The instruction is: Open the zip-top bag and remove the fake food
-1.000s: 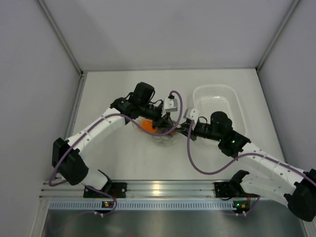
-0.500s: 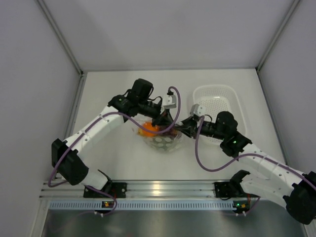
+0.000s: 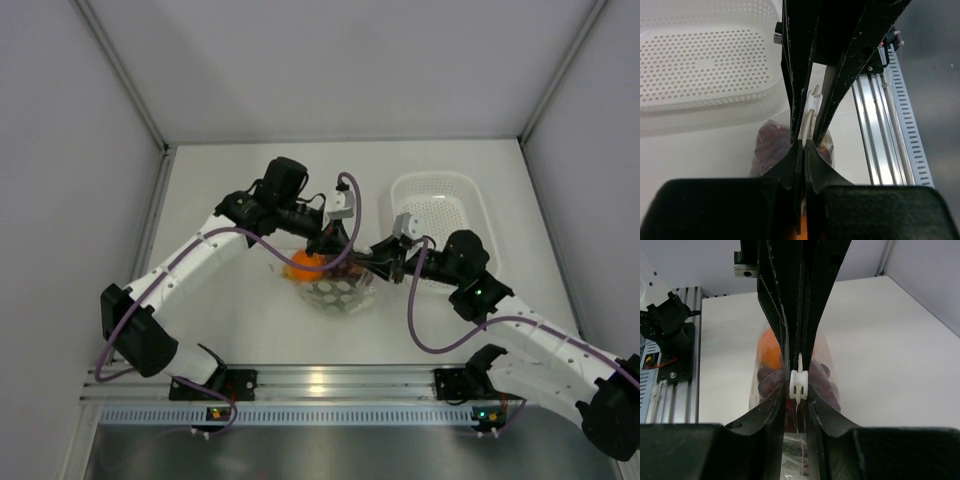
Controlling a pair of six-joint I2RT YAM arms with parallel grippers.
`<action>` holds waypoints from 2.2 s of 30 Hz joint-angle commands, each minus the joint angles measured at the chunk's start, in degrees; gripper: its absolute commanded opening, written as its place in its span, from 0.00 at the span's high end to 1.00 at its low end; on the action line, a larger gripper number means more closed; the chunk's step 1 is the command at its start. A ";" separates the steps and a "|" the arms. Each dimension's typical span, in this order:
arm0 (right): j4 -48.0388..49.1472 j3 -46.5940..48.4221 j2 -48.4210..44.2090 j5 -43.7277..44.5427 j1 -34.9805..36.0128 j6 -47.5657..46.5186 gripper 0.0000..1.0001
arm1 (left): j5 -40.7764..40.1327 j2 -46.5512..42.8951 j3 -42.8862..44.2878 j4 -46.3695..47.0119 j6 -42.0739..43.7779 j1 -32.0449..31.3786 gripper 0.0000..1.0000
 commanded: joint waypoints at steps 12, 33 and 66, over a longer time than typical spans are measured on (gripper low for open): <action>3.48 -0.37 -1.65 -1.61 -1.44 0.34 1.00 | 7.79 -2.08 3.01 1.81 0.34 0.45 1.00; -5.13 3.24 -1.29 0.24 -1.44 -1.50 1.00 | 4.27 5.57 10.30 1.81 -4.93 -4.73 0.47; -0.83 -1.07 -7.27 4.79 -1.44 -0.98 1.00 | 0.86 4.26 7.93 1.81 -5.11 -4.65 1.00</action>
